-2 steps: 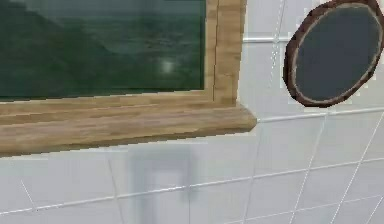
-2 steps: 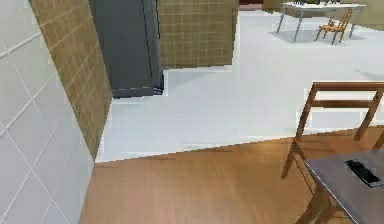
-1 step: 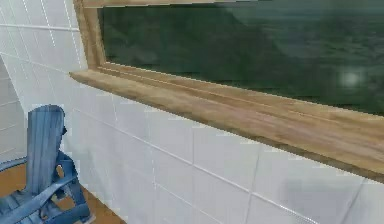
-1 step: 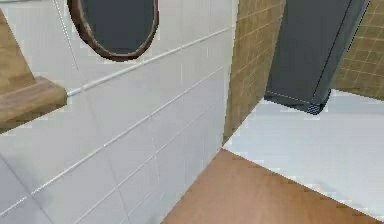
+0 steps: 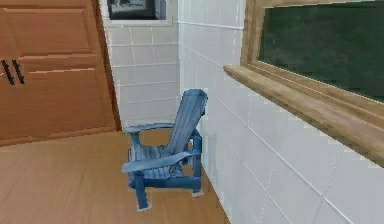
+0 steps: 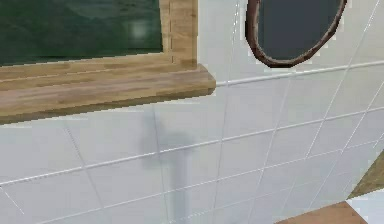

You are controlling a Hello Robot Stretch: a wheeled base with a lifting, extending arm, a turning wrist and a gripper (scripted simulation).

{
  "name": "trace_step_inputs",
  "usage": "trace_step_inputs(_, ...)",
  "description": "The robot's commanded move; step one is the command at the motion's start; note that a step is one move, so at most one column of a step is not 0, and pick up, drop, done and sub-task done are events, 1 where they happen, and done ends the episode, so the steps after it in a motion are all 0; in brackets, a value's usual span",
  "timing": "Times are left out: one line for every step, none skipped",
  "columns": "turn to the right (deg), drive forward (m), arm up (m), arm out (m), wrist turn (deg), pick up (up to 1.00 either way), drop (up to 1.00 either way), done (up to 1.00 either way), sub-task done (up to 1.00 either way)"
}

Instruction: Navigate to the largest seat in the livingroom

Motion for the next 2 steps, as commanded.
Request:
trace_step_inputs(0.0,0.25,0.00,0.00,0.0,0.00,0.00,0.00,0.00)
trace_step_inputs(-45.0,0.00,0.00,0.00,0.0,0.00,0.00,0.00,0.00)
